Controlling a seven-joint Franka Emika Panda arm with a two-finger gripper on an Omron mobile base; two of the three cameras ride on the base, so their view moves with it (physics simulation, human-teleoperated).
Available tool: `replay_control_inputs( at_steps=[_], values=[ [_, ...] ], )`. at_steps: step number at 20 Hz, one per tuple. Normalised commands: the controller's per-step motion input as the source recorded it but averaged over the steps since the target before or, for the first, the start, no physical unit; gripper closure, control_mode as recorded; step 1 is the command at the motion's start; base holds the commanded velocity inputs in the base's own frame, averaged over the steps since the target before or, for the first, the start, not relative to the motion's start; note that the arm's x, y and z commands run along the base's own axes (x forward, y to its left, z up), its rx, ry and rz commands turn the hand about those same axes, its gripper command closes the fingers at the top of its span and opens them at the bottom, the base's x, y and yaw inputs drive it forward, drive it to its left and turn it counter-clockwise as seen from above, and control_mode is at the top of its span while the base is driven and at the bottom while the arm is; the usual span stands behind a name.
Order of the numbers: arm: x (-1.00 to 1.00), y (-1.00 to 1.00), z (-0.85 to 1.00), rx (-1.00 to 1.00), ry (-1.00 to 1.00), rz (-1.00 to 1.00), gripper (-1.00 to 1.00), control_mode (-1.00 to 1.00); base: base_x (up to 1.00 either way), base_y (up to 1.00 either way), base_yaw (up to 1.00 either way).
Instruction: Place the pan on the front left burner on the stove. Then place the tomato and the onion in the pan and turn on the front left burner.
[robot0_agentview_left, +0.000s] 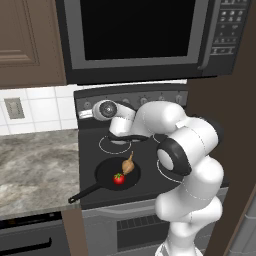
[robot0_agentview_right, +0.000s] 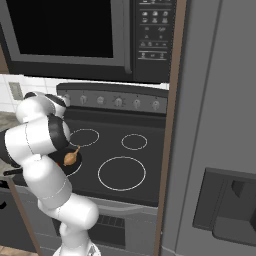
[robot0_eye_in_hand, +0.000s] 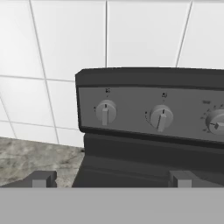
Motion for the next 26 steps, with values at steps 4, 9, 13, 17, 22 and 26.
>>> replay_control_inputs(
  at_steps=[4, 9, 13, 17, 22, 26],
  values=[
    [0.0, 0.07, 0.05, 0.0, -0.07, 0.0, -1.0, -1.0, 0.0, 0.0, 0.0],
    [0.0, 0.05, 0.01, 0.0, -0.03, 0.0, -1.0, -1.0, 0.0, 0.0, 0.0],
    [0.0, 0.02, 0.0, 0.0, 0.0, 0.0, -1.0, -1.0, 0.0, 0.0, 0.0],
    [0.02, 0.0, 0.0, 0.0, 0.0, 0.0, -1.0, -1.0, 0.0, 0.0, 0.0],
    [0.1, 0.0, 0.0, 0.0, 0.0, 0.0, -1.0, -1.0, 0.0, 0.0, 0.0],
    [0.23, 0.0, 0.0, 0.0, 0.0, 0.0, -1.0, -1.0, 0.0, 0.0, 0.0]
  ],
)
